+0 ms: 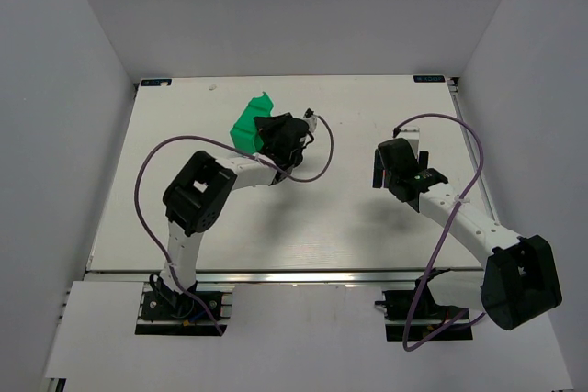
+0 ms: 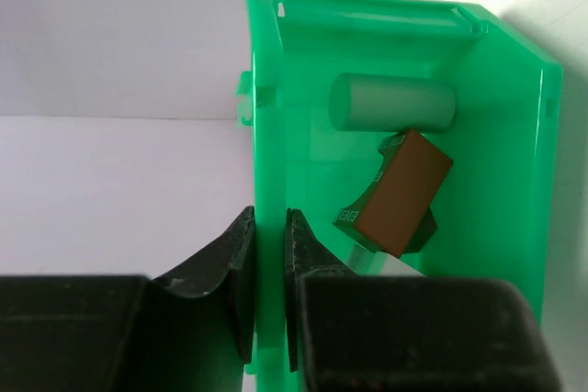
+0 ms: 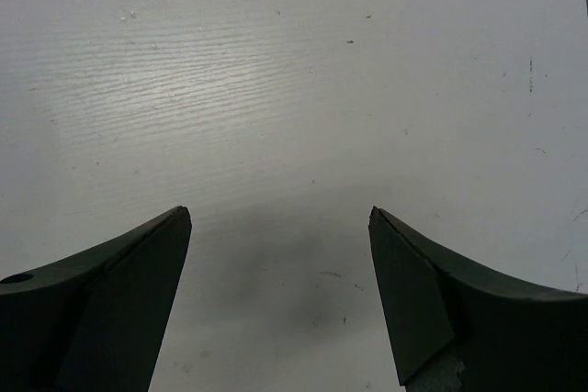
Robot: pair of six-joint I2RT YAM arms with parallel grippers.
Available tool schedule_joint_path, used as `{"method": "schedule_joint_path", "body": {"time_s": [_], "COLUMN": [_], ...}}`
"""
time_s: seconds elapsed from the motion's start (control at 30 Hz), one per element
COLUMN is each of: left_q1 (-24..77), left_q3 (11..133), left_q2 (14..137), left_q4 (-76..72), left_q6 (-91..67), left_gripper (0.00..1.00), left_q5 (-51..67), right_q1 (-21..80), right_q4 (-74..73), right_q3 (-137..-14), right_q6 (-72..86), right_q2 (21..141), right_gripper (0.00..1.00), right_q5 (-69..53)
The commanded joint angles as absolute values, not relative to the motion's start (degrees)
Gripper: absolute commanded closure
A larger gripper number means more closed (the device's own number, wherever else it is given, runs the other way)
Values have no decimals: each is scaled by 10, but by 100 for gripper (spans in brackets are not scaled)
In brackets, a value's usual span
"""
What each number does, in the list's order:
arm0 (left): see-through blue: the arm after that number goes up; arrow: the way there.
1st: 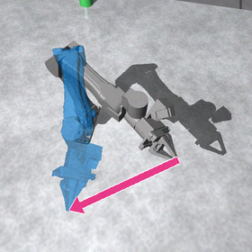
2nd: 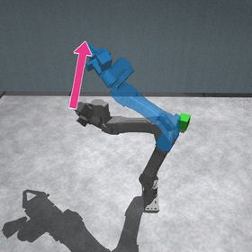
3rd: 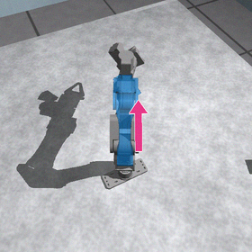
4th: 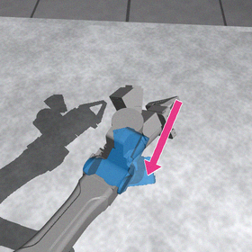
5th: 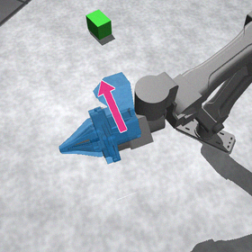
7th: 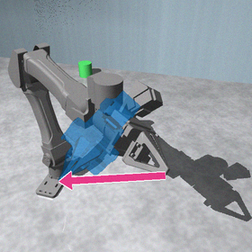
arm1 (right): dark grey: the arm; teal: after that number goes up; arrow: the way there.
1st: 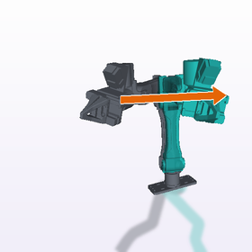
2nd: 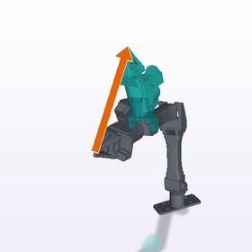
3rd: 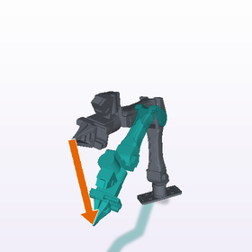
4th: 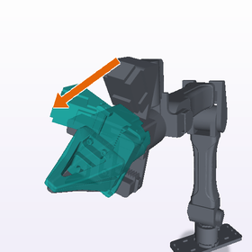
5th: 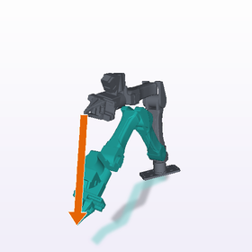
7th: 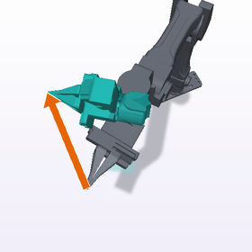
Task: Build the wood block tower
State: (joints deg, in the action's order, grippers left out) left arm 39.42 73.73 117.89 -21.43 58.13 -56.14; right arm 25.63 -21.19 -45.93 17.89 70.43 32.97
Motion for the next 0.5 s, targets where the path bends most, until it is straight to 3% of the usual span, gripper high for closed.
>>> {"method": "schedule_joint_path", "body": {"time_s": [0.0, 0.47], "left_q1": [410, 468], "left_q3": [732, 693], "left_q2": [1176, 1232], "left_q4": [-331, -446], "left_q6": [659, 815], "left_gripper": [100, 100], "left_q5": [-613, -657], "right_q1": [258, 258], "right_q4": [-236, -254], "right_q3": [-462, -461], "right_q6": [195, 203], "right_q2": [692, 696], "right_gripper": [16, 15], "right_q5": [358, 365]}}
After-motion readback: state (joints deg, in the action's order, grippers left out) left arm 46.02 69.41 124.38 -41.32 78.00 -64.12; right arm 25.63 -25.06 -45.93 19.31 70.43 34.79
